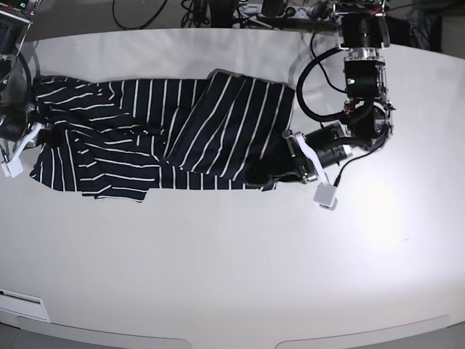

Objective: Fold the T-shirt properly
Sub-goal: 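Release the fabric and reposition both grippers at the folded bundle's ends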

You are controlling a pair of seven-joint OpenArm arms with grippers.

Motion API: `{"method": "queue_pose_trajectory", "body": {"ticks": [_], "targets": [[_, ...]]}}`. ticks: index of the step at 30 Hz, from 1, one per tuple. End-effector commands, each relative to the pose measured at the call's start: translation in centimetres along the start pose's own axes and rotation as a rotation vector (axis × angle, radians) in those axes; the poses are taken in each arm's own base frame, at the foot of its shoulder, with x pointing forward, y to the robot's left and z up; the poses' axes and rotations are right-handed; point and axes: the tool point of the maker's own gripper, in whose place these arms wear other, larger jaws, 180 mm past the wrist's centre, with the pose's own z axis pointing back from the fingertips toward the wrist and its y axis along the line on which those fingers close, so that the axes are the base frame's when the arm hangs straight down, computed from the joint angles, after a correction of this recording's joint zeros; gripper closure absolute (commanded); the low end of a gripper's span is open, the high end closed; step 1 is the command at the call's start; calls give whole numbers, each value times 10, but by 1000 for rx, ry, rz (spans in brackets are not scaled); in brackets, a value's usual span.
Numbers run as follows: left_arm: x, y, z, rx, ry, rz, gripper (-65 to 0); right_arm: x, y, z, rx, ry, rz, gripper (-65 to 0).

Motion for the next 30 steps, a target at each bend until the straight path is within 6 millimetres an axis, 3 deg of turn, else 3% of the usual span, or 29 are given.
{"method": "queue_pose_trajectory", "body": {"ticks": [1, 8, 13, 18, 21, 30], "targets": [[20, -3, 5, -10, -51, -41, 0, 25, -9, 15, -39, -54, 34, 0], [20, 39, 40, 196, -45, -64, 0, 57, -34, 37, -233, -75, 67, 0], [2, 46, 52, 229, -17, -34, 0, 92, -33, 65, -446, -150, 137, 0], [-20, 45, 57, 237, -2, 15, 0, 127, 16, 78, -439, -294, 218, 0], [-31, 45, 61, 245, 0, 41, 0, 133, 50, 77, -380, -357, 270, 0], [-43, 43, 61, 242, 21, 62, 0, 87, 168, 43, 131, -388, 302, 0]]}}
